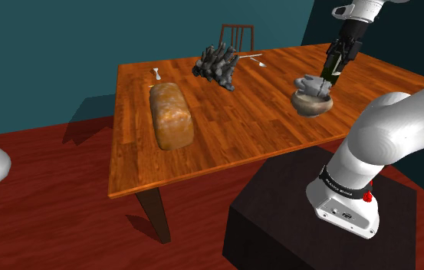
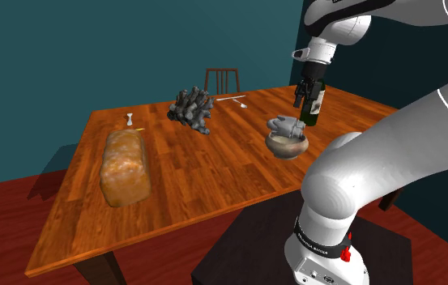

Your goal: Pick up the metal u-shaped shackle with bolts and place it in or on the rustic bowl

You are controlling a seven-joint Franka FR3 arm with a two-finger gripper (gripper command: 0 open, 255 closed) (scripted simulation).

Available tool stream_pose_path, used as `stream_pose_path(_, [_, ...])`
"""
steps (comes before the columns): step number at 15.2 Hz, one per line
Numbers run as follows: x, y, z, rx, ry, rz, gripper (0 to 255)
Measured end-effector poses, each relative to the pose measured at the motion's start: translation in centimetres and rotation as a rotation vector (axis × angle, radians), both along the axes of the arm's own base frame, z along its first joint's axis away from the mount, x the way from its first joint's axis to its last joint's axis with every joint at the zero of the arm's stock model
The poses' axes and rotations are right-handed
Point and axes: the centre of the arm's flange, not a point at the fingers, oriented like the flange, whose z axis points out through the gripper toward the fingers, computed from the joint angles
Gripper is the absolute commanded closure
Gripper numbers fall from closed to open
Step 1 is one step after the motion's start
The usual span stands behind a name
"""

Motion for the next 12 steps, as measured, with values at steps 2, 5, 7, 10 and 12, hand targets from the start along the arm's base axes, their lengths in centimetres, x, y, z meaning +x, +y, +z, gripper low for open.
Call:
stream_pose_path(2, [0.0,-0.1,0.6,0.0,0.0,0.0,0])
stream_pose_path(5, [-0.2,-1.0,3.7,-0.001,-0.001,-0.001,0])
stream_pose_path(7, [-0.2,-1.3,4.5,-0.001,0.0,0.0,0])
stream_pose_path(10, [-0.2,-1.5,4.7,0.0,0.0,0.0,0])
stream_pose_path(12, [-0.2,-1.5,4.8,0.0,0.0,0.0,0])
